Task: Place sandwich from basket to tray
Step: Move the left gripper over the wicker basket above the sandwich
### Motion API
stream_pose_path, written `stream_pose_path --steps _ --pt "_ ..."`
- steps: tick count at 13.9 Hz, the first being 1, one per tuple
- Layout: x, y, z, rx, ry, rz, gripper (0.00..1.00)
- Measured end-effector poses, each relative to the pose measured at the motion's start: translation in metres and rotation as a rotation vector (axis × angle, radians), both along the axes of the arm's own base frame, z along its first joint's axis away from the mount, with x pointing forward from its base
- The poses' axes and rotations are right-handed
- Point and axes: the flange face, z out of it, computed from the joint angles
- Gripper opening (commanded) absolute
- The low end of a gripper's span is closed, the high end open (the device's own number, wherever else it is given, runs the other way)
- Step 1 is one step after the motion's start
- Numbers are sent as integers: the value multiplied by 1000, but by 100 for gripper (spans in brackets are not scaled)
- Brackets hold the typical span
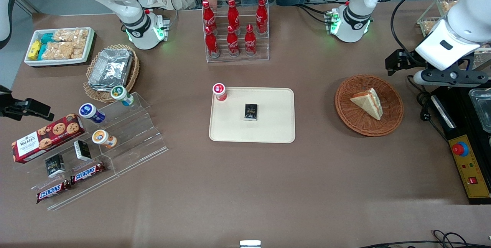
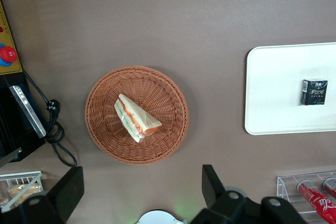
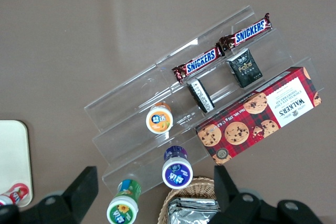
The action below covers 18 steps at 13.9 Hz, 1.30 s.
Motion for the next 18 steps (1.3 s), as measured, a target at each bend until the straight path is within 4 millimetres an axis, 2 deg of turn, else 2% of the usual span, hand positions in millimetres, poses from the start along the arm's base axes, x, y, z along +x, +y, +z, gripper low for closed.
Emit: stream_pose_path --steps 3,5,7,10,12,14,16,18 --pt "0 0 0 3 1 29 100" --pt "-1 0 0 16 1 191 100" --pt "-2 -2 -4 43 11 436 100" --pt "-10 0 -22 82 49 595 100" --pt "-31 18 -33 95 54 648 100" --pt "-62 45 -48 91 33 701 100" --pt "-94 68 -72 74 17 756 100" --pt "-113 82 -92 63 21 795 100"
